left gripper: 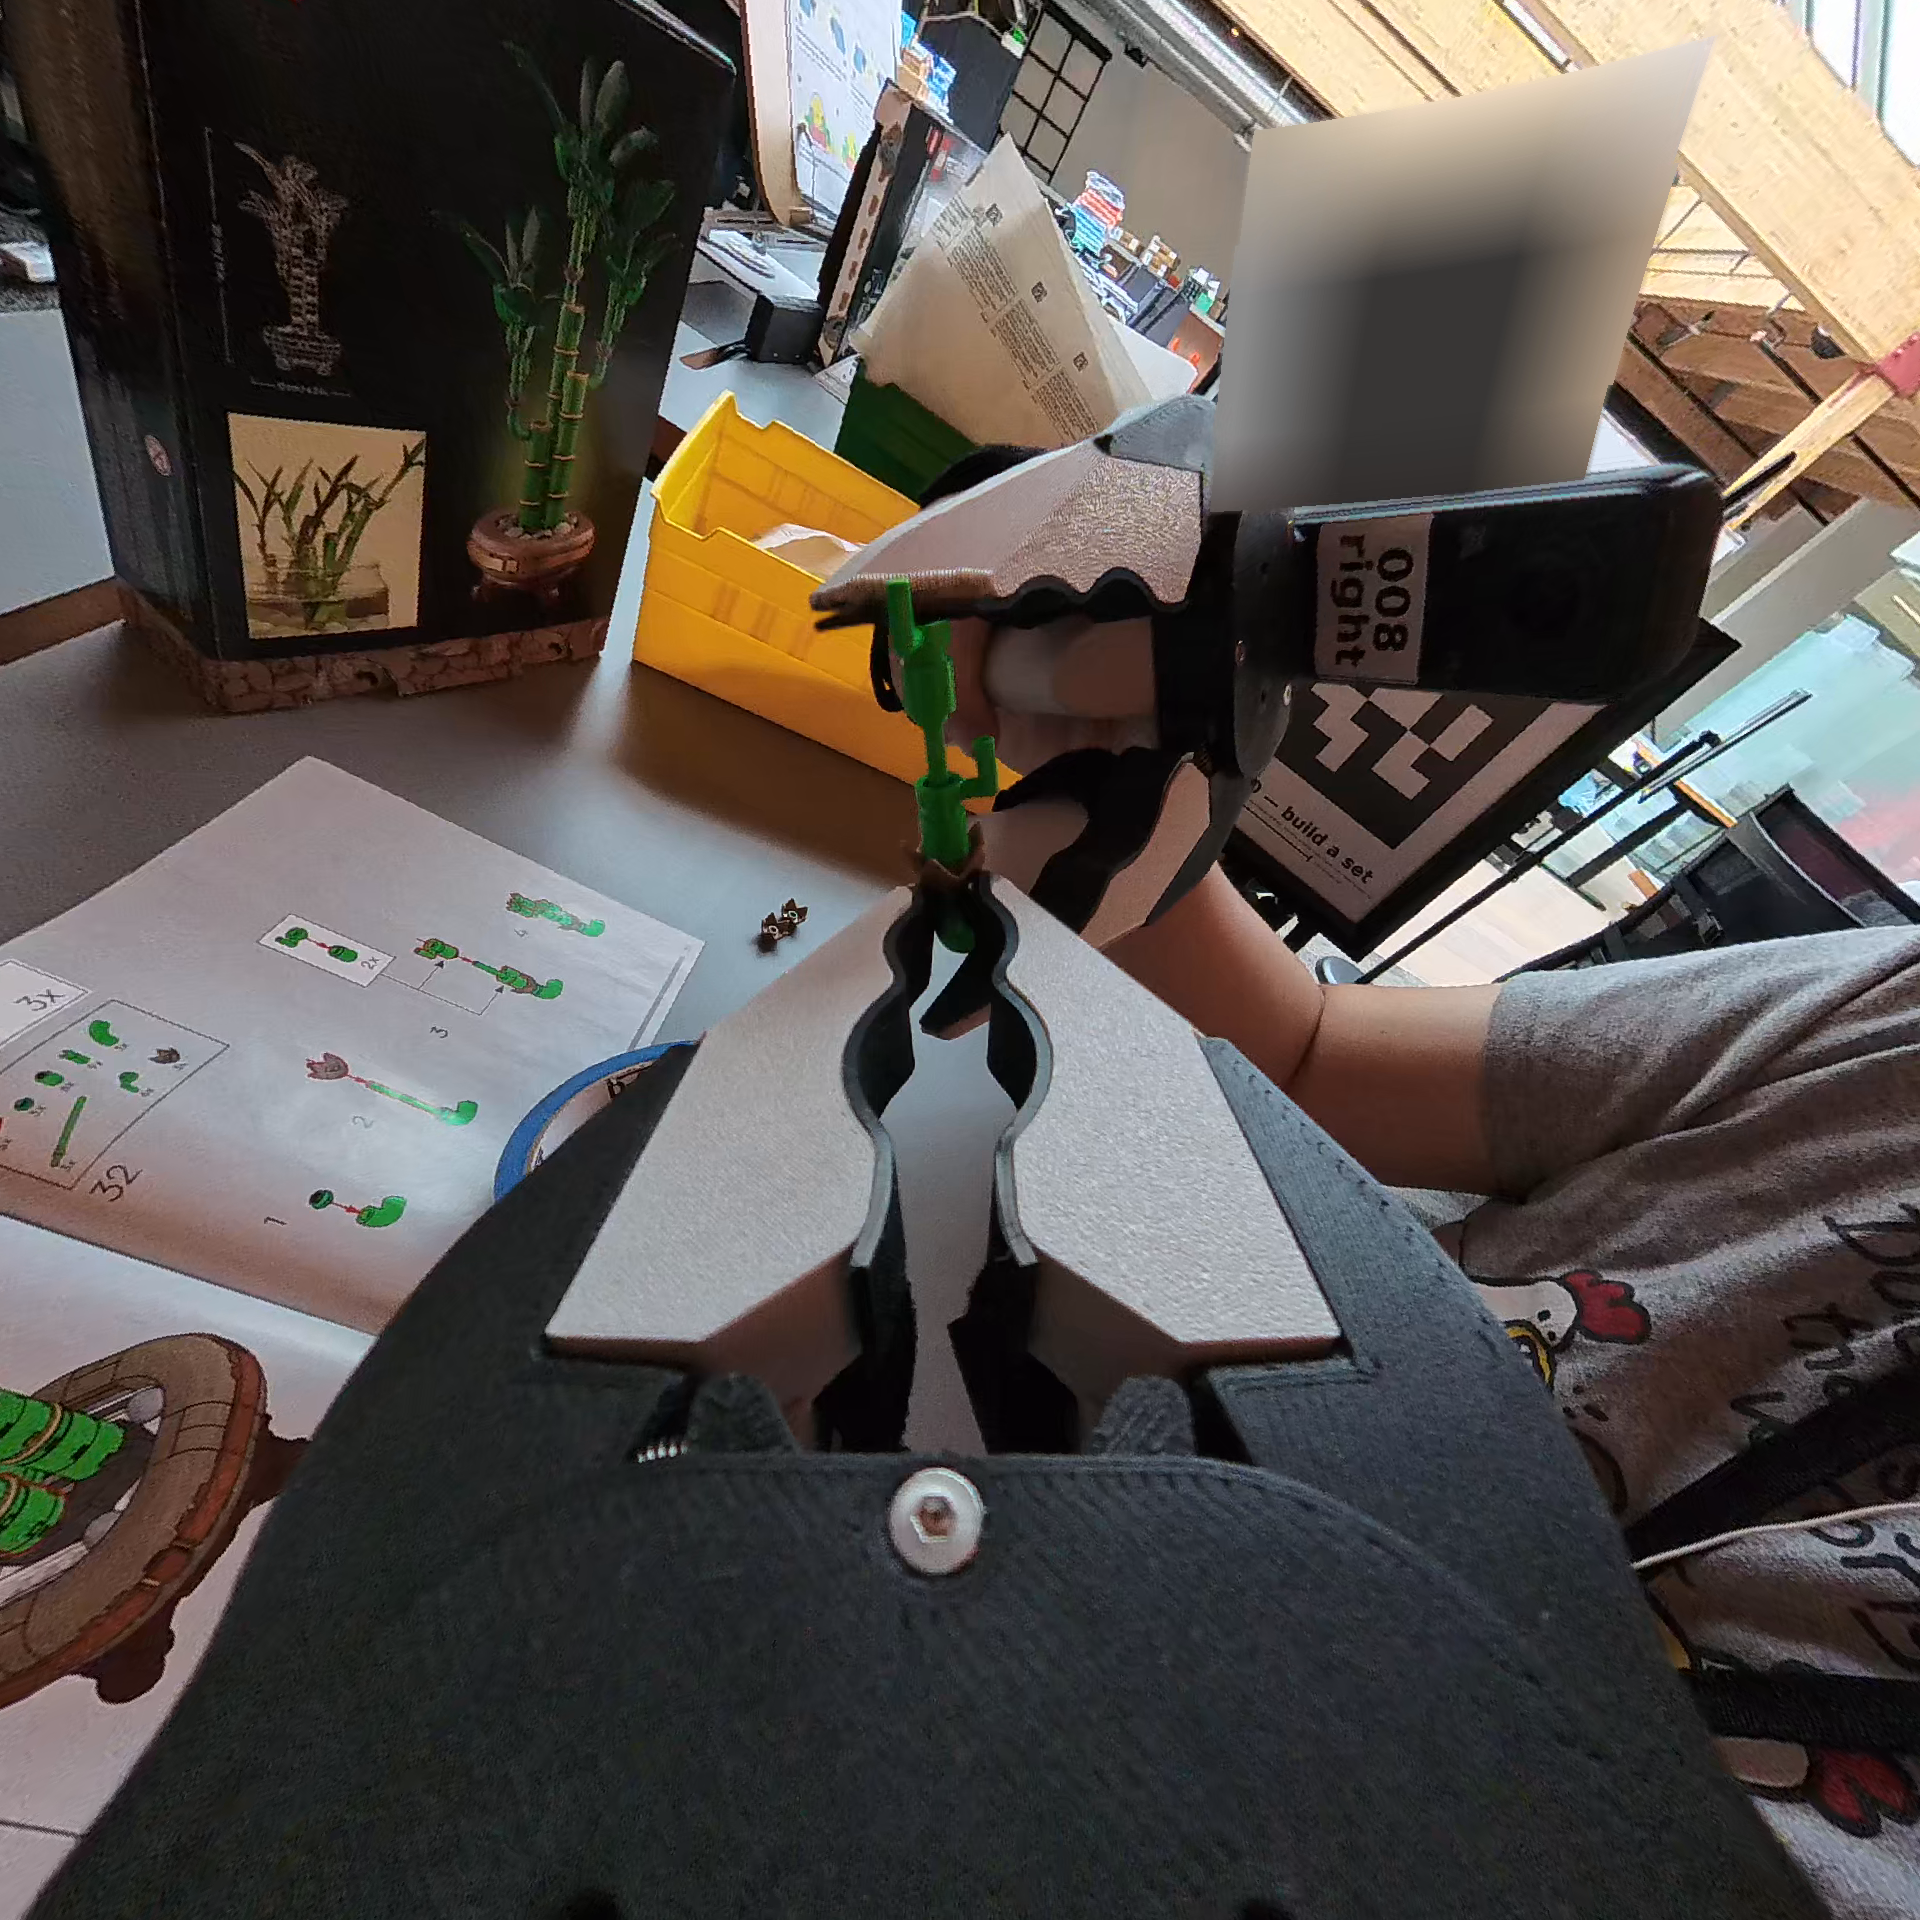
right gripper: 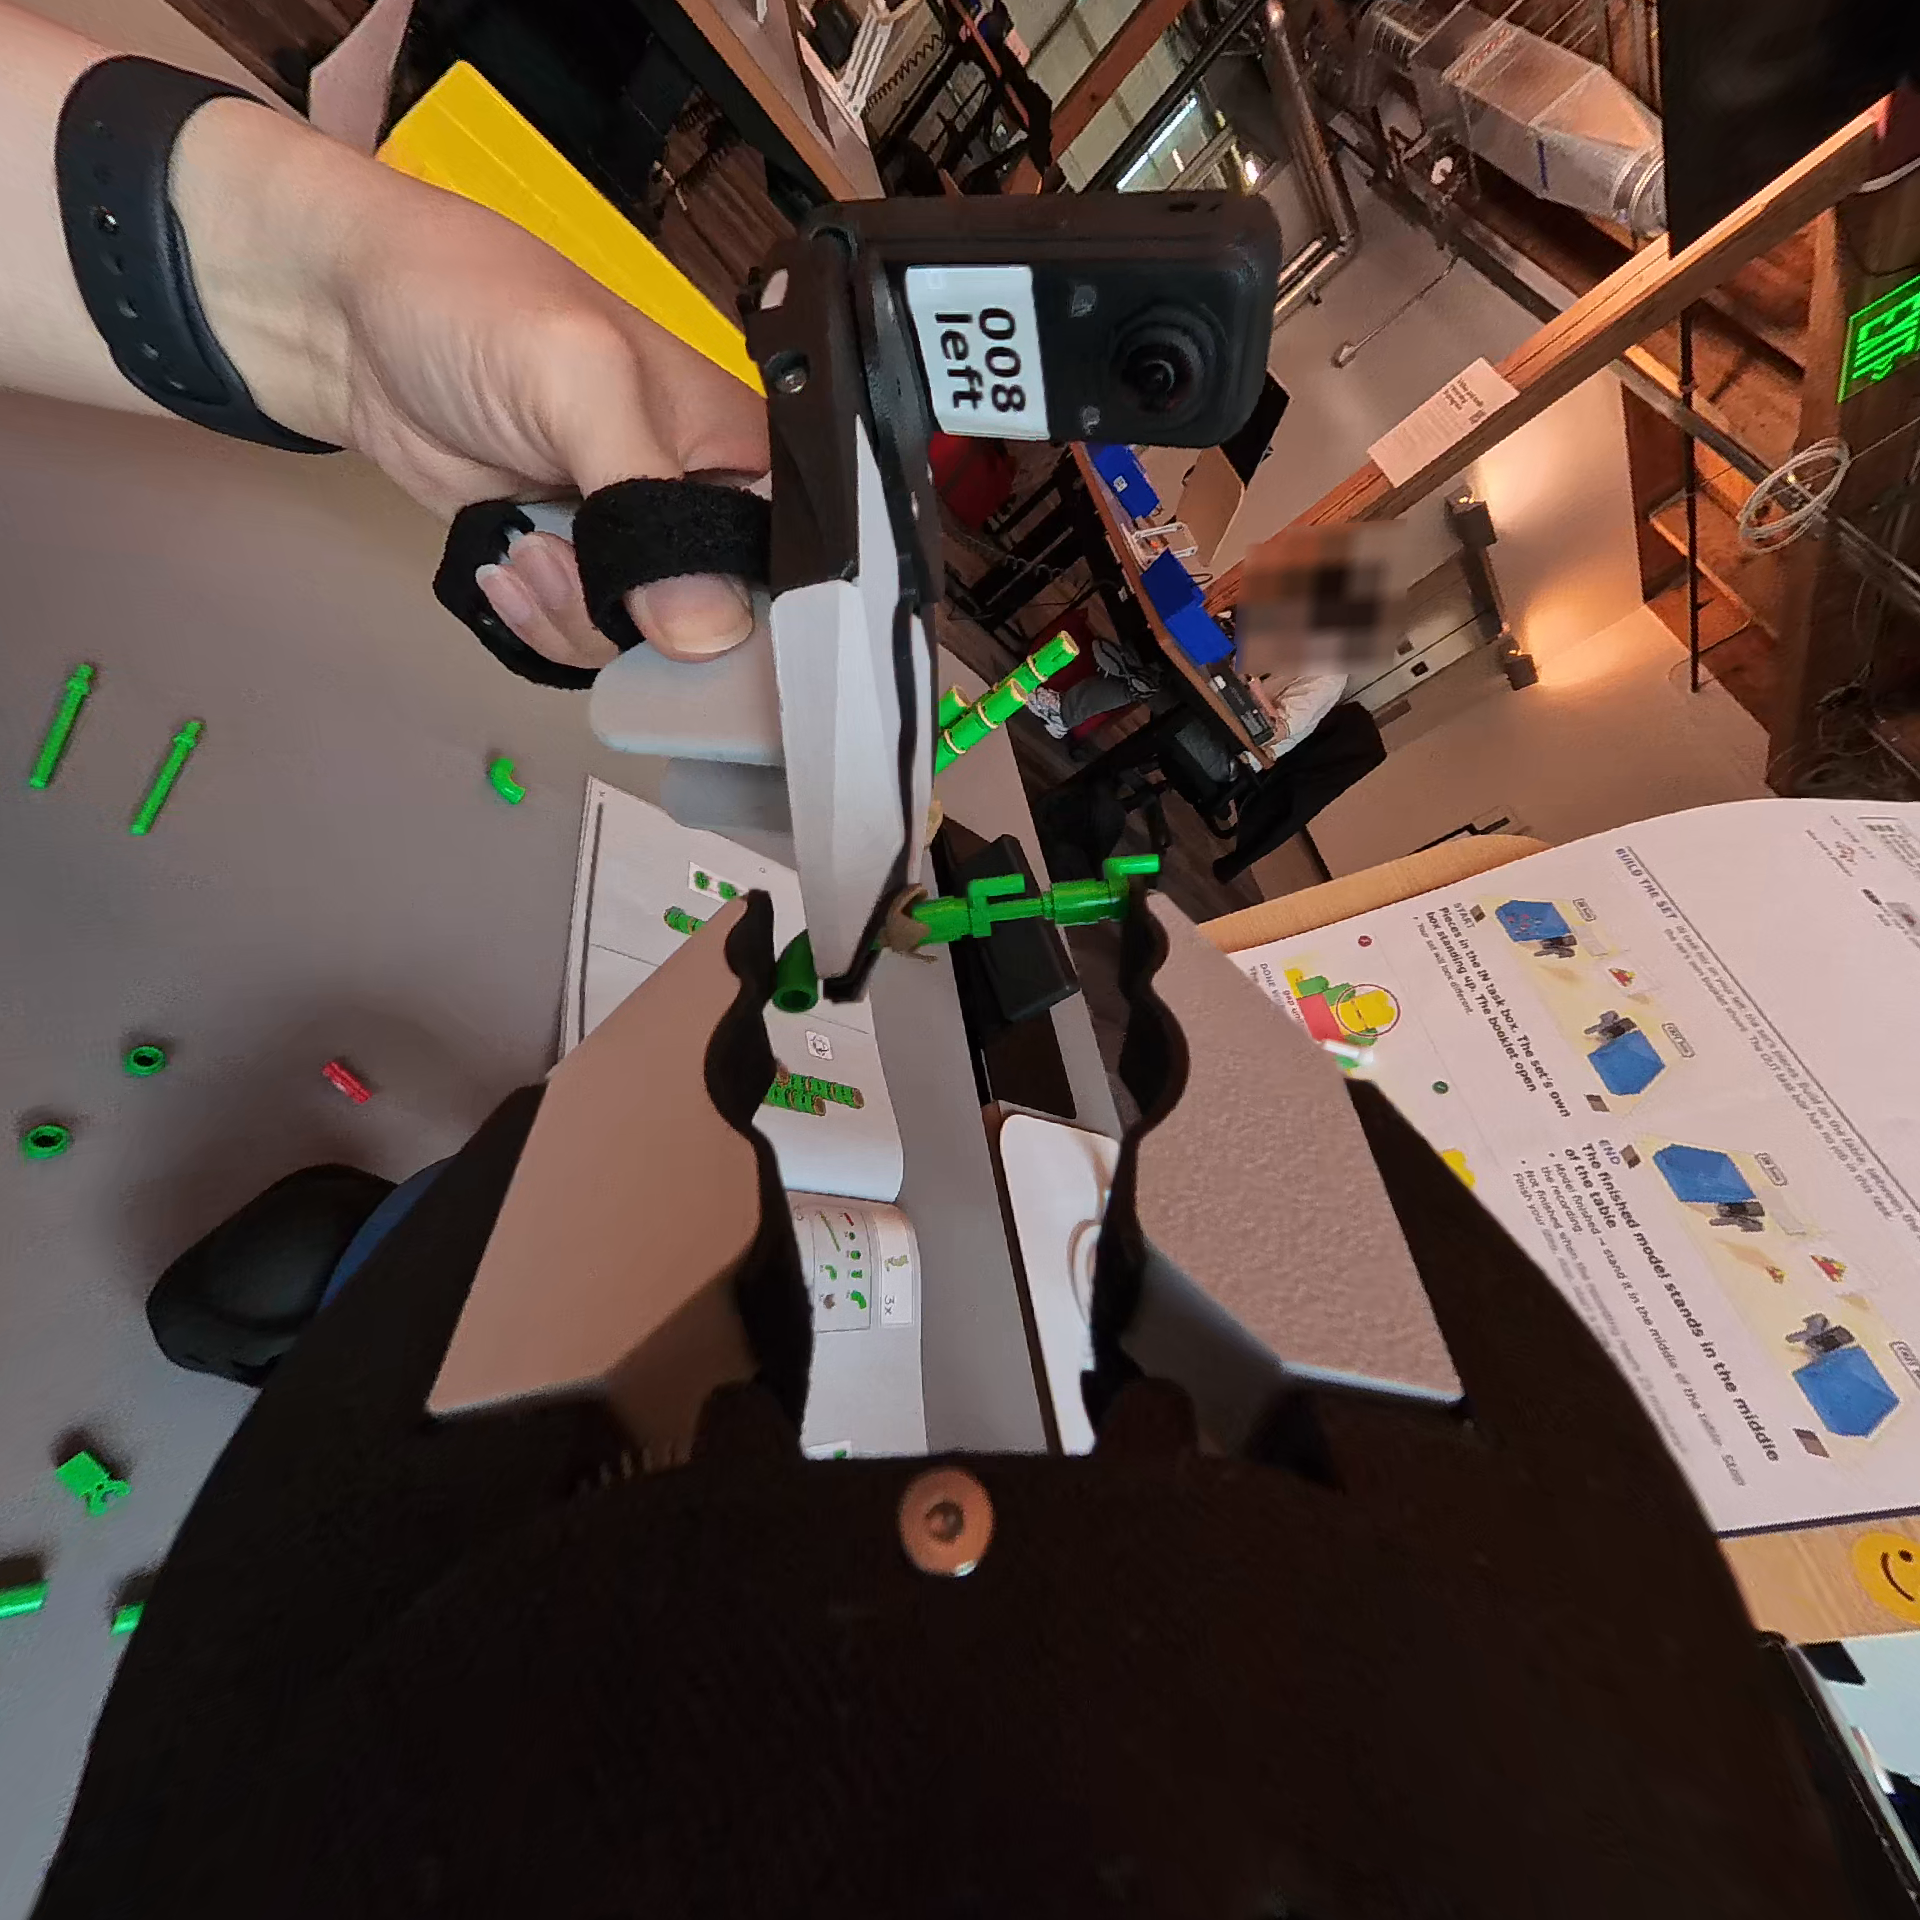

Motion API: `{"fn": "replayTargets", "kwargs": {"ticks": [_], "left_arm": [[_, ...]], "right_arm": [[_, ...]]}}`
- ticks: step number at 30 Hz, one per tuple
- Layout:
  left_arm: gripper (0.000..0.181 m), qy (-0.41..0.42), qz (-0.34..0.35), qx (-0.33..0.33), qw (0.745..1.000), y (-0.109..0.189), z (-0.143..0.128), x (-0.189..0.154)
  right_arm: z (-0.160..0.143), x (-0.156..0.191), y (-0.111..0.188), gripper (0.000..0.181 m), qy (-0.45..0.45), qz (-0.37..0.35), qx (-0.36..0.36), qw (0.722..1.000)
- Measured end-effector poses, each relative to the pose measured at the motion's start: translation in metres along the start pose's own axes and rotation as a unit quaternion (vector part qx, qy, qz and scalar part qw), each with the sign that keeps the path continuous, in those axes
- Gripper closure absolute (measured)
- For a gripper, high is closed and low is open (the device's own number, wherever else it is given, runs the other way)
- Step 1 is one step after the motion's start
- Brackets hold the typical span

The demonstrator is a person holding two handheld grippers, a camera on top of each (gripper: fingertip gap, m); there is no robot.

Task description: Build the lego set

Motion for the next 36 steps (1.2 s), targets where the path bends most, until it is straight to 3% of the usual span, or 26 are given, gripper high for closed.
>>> {"fn": "replayTargets", "kwargs": {"ticks": [9, 14, 26, 36], "left_arm": [[0.176, -0.013, 0.023, 0.021, 0.999, 0.000, -0.004, 0.003], [0.176, -0.013, 0.023, 0.032, 0.999, -0.003, -0.007, 0.003], [0.175, 0.014, 0.012, 0.035, 0.999, -0.002, -0.010, 0.005], [0.175, 0.053, 0.003, 0.039, 0.998, 0.005, -0.011, 0.008]], "right_arm": [[-0.002, 0.003, -0.006, 0.112, 0.022, -0.003, 0.011, 1.000], [0.000, 0.003, -0.004, 0.122, 0.016, 0.004, 0.012, 1.000], [-0.004, 0.005, -0.006, 0.121, 0.015, 0.006, 0.030, 0.999], [-0.008, 0.007, -0.007, 0.108, 0.001, 0.015, 0.062, 0.998]]}}
Point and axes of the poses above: each gripper's, where its closed fingertips meet, y back along the fingers, z out of its top, x = y × z across the jaws, the point moved 1 cm from there along y, back along the fingers
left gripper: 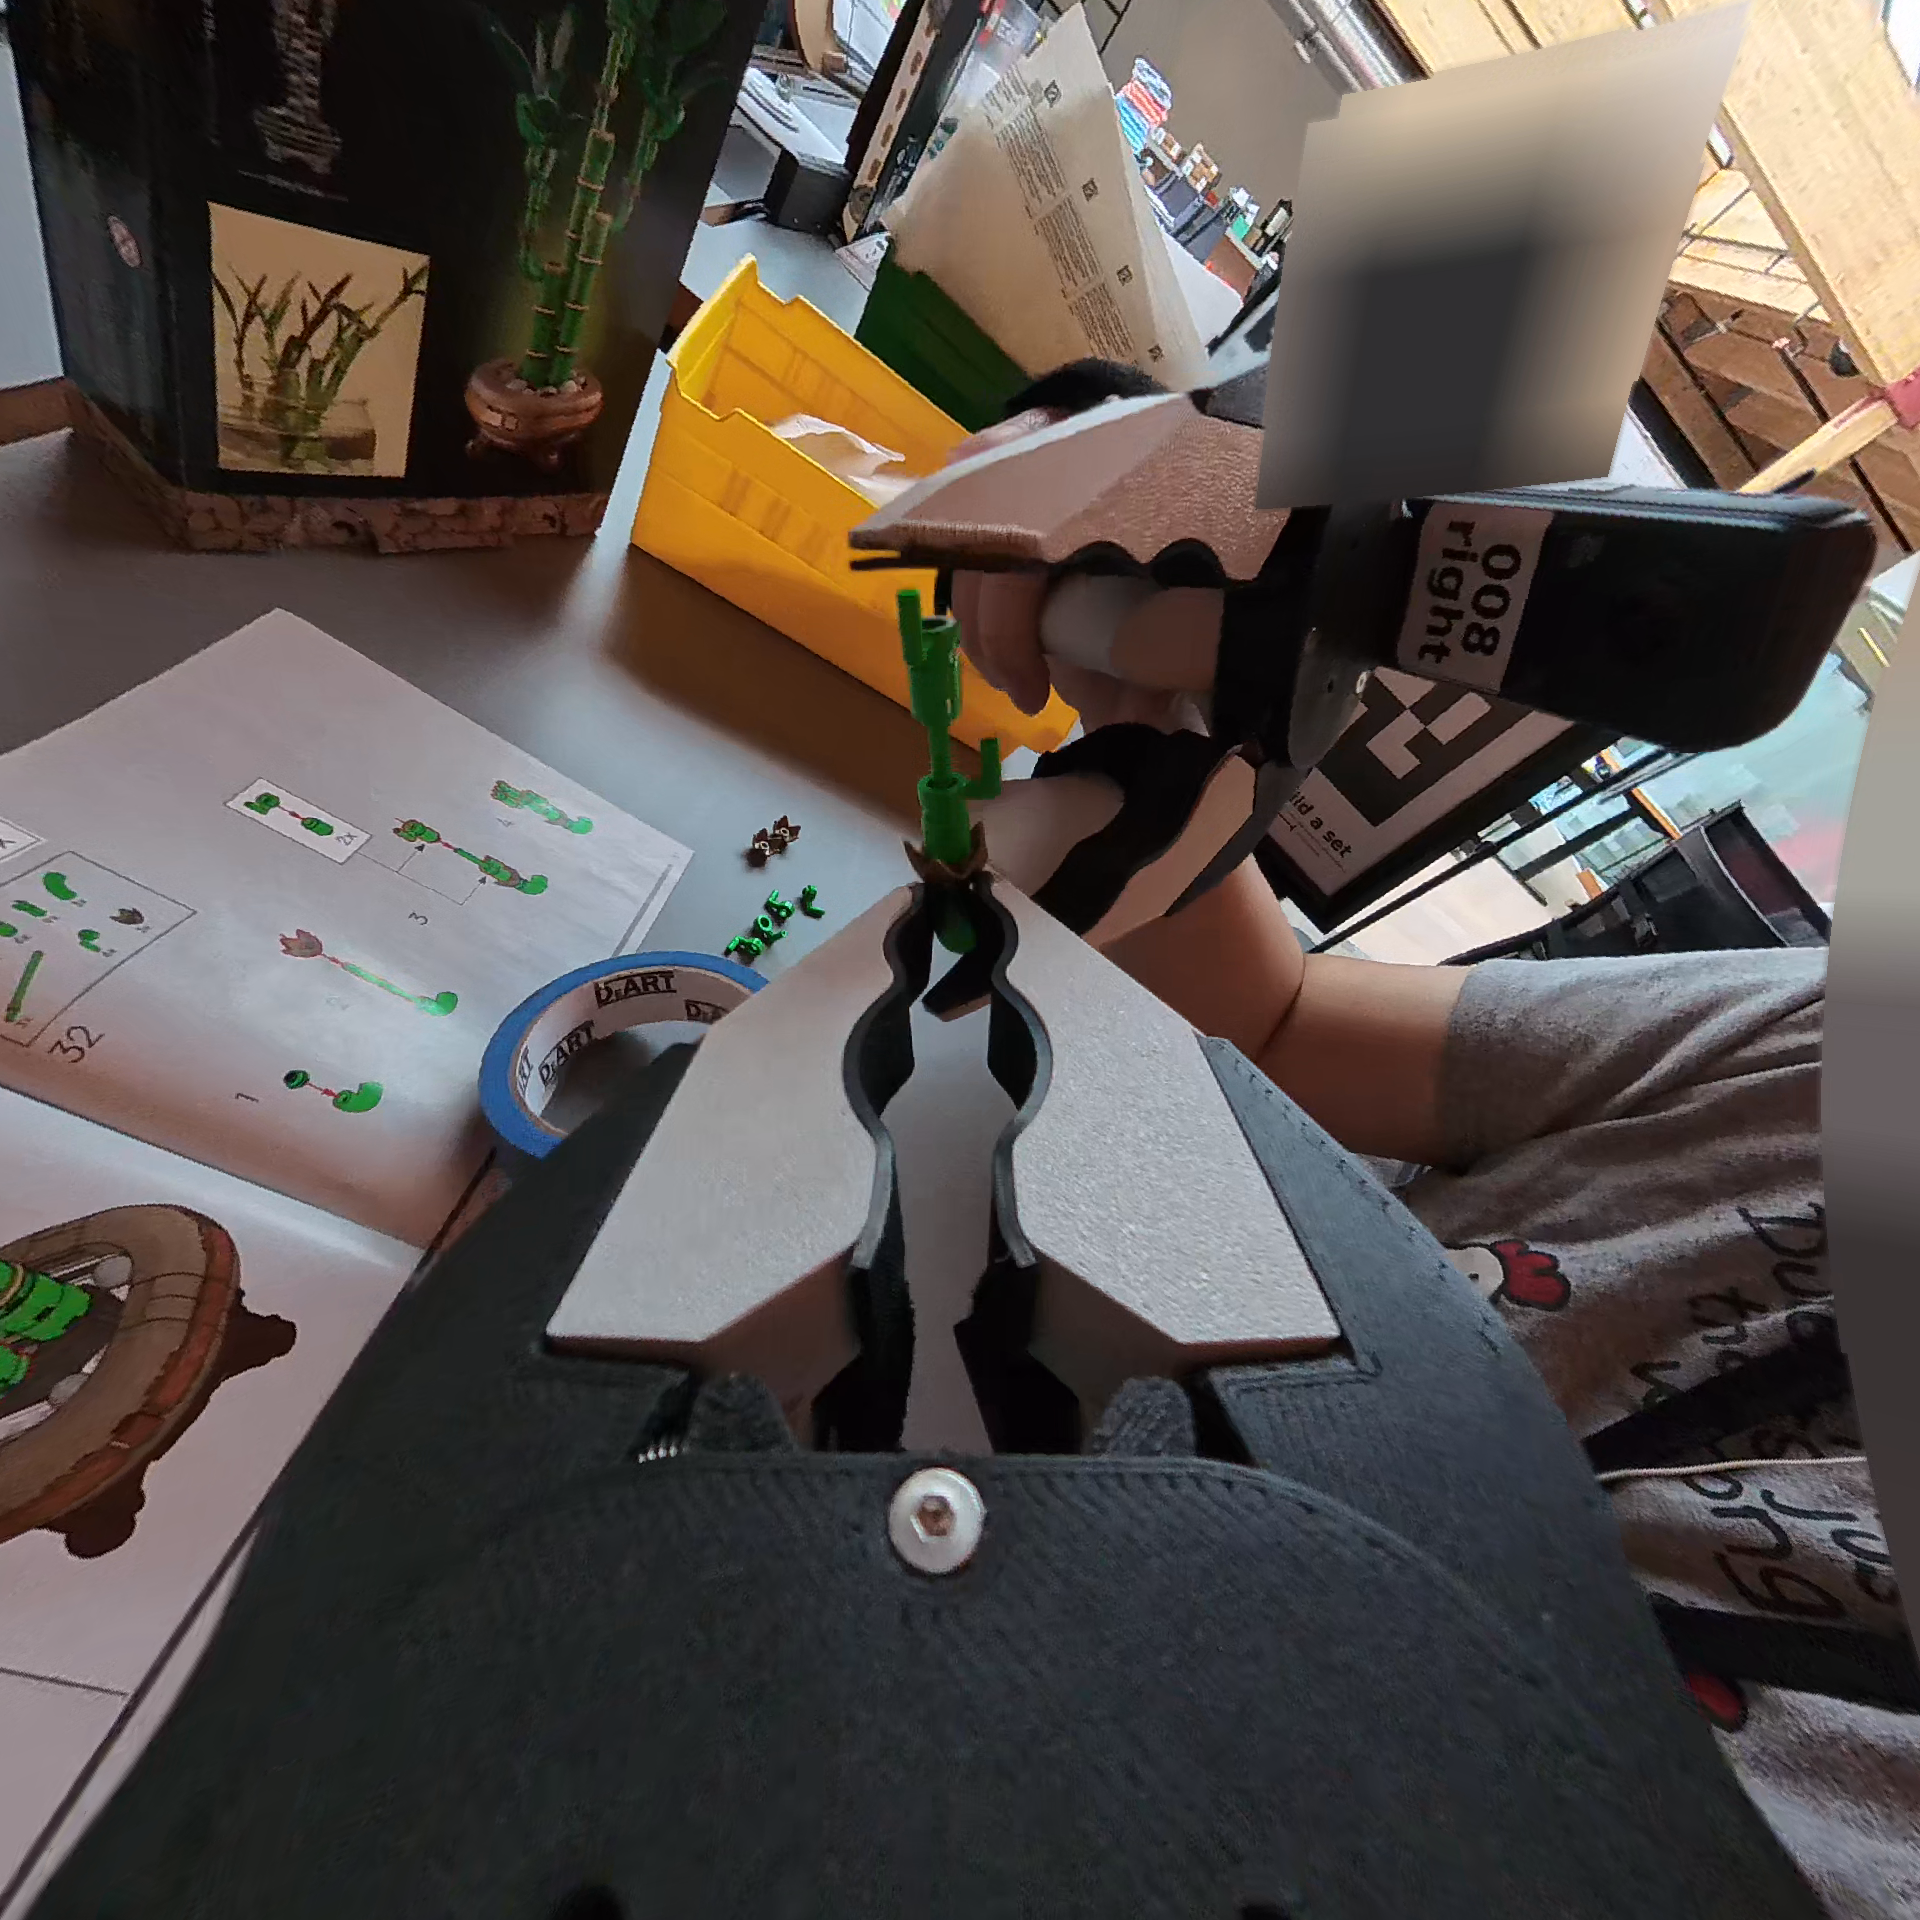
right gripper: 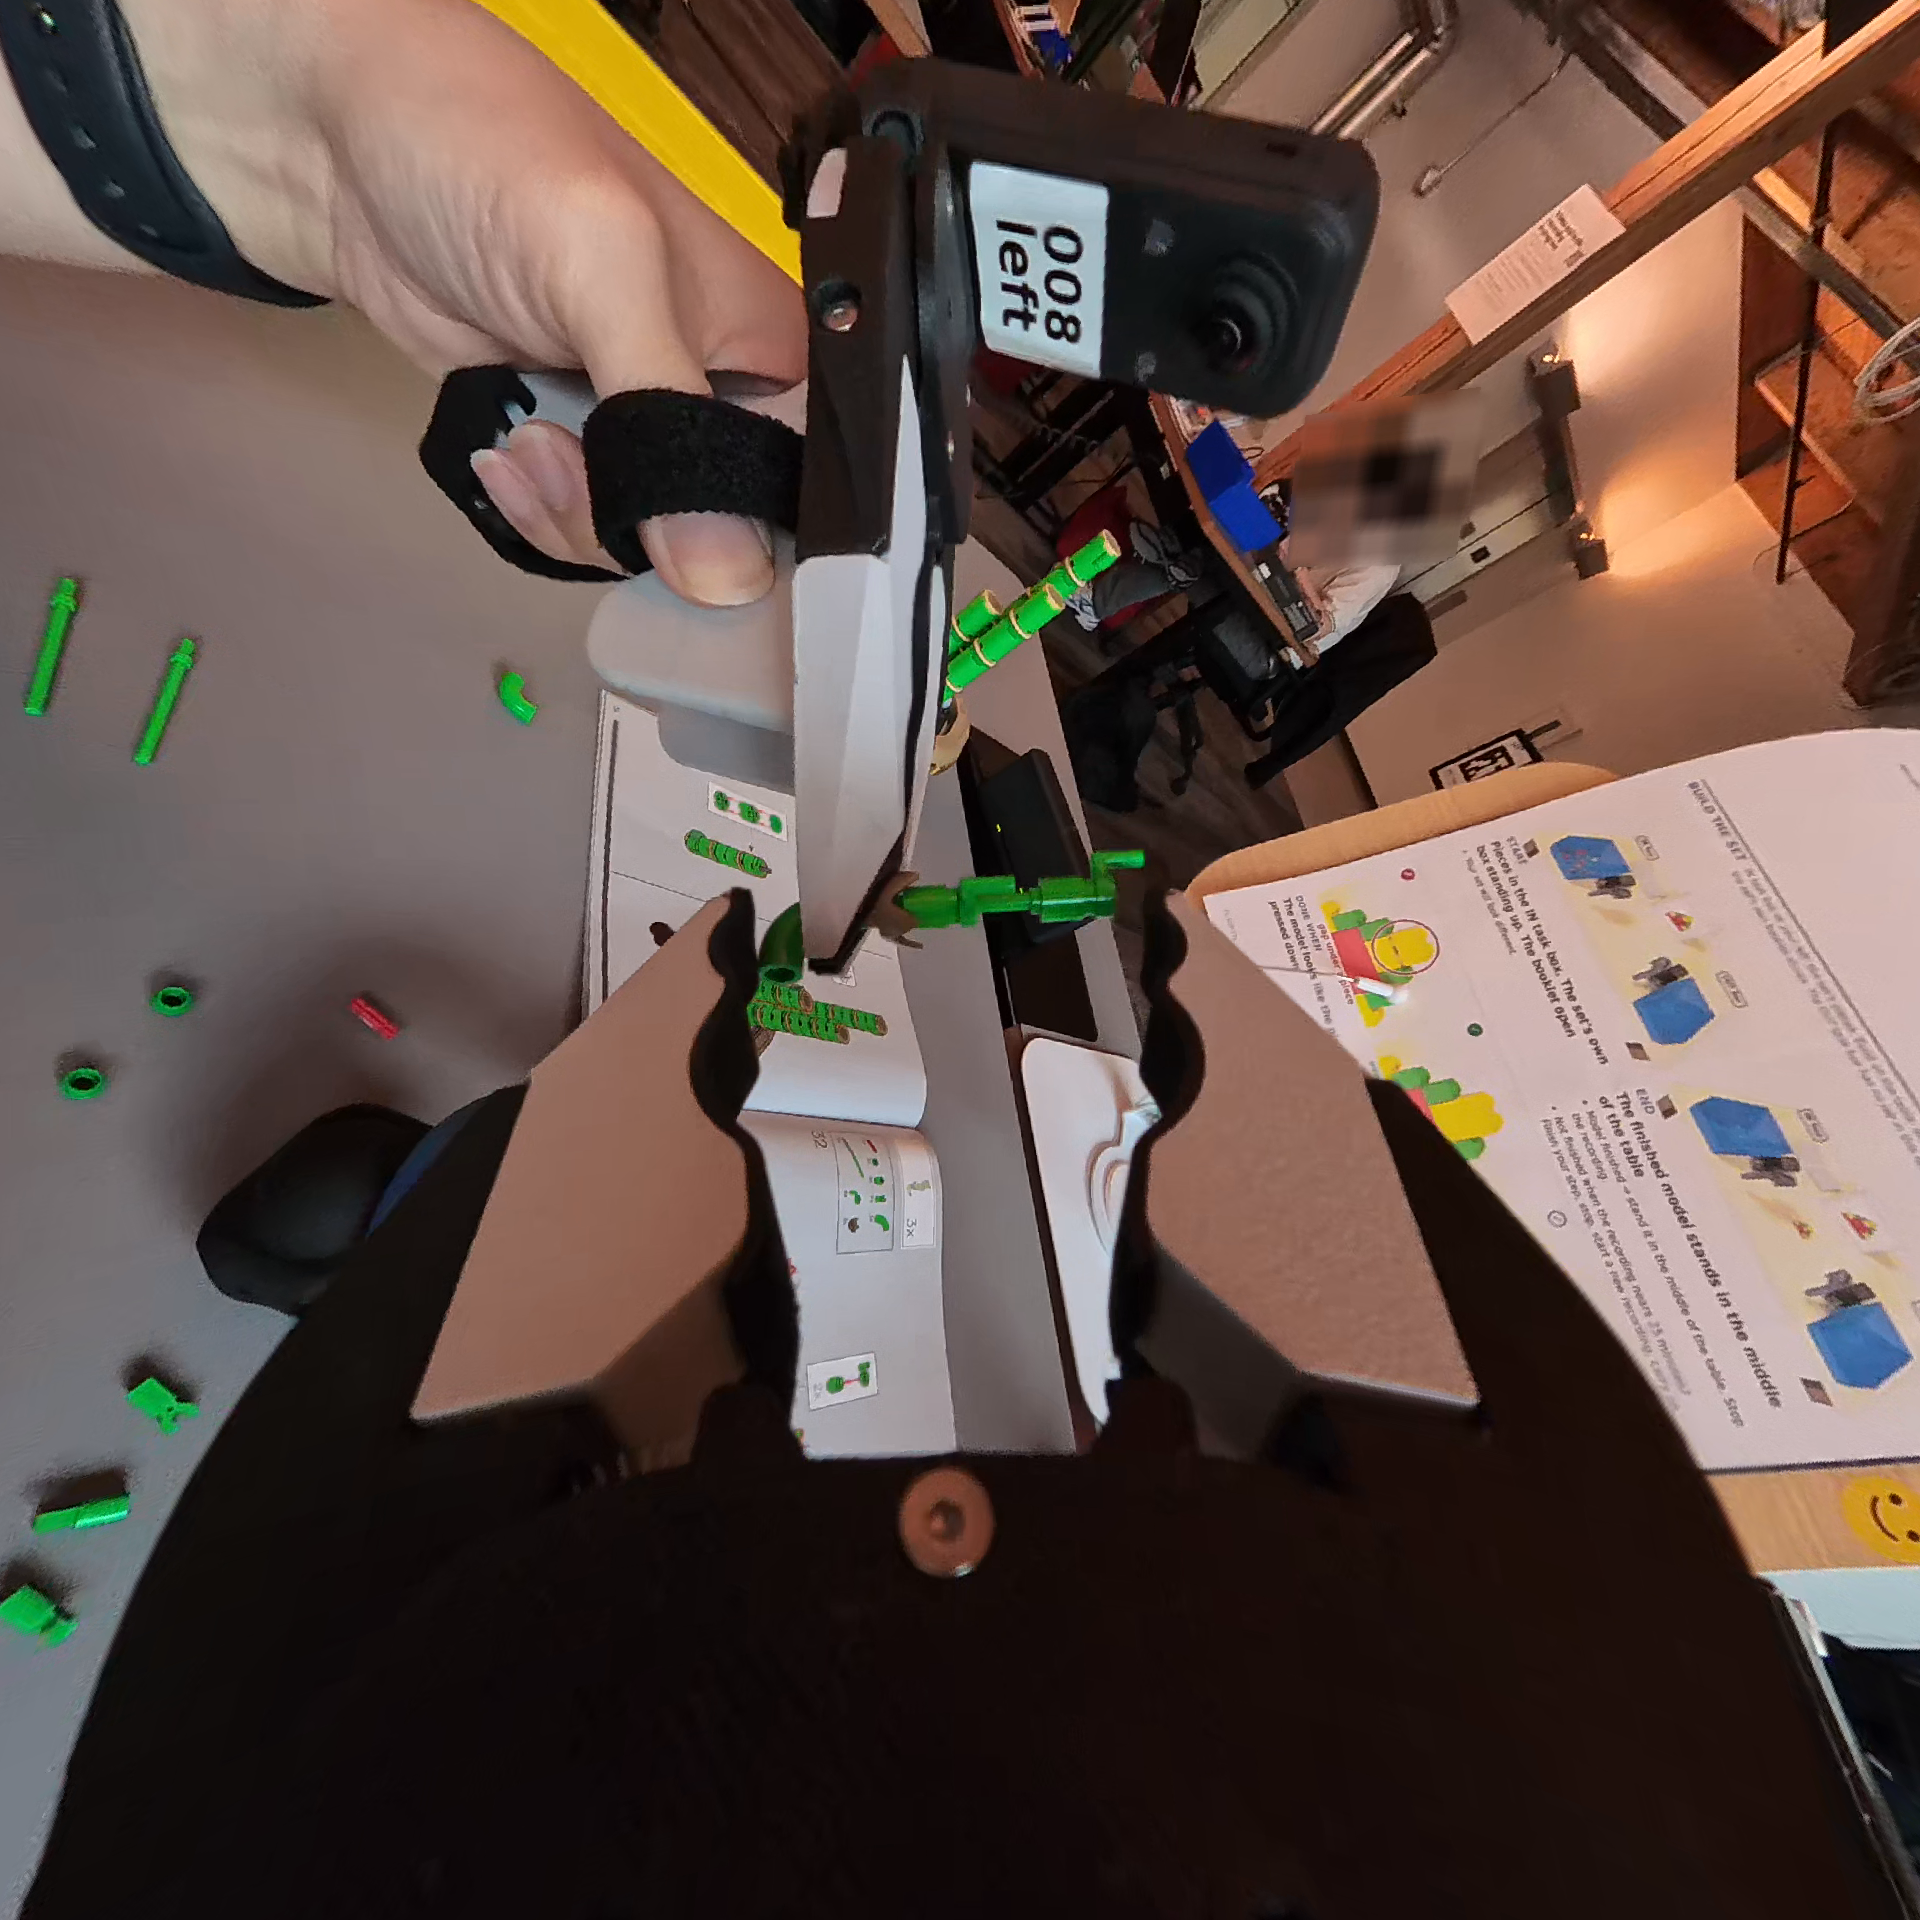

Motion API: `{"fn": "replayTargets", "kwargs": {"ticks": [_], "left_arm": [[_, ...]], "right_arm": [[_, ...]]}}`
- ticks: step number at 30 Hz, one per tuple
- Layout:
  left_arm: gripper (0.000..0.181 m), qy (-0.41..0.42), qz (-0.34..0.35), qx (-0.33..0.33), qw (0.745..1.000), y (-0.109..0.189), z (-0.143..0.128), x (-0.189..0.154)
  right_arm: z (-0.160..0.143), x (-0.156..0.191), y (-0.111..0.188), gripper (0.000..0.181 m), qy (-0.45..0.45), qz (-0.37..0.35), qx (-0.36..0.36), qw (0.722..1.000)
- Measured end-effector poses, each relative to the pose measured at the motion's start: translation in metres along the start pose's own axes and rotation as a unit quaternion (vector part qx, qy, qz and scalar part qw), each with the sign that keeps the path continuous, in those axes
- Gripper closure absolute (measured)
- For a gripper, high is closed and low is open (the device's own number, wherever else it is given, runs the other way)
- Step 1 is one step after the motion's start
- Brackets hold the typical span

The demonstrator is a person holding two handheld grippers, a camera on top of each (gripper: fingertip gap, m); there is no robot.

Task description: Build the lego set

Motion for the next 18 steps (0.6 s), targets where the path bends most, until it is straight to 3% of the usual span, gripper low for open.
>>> {"fn": "replayTargets", "kwargs": {"ticks": [6, 12, 18], "left_arm": [[0.175, -0.001, -0.004, -0.007, 1.000, 0.001, 0.002, 0.000], [0.169, -0.006, -0.082, -0.039, 0.996, 0.008, 0.012, -0.021], [0.170, -0.014, -0.101, -0.046, 0.994, 0.007, 0.013, -0.024]], "right_arm": [[0.000, 0.002, -0.004, 0.114, 0.021, -0.005, 0.005, 1.000], [0.014, -0.009, 0.007, 0.114, 0.025, -0.036, -0.032, 0.999], [0.019, -0.016, 0.014, 0.114, 0.030, -0.059, -0.042, 0.997]]}}
Point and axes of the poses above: each gripper's, where its closed fingertips meet, y back along the fingers, z out of its top, x = y × z across the jaws, the point moved 1 cm from there along y, back along the fingers
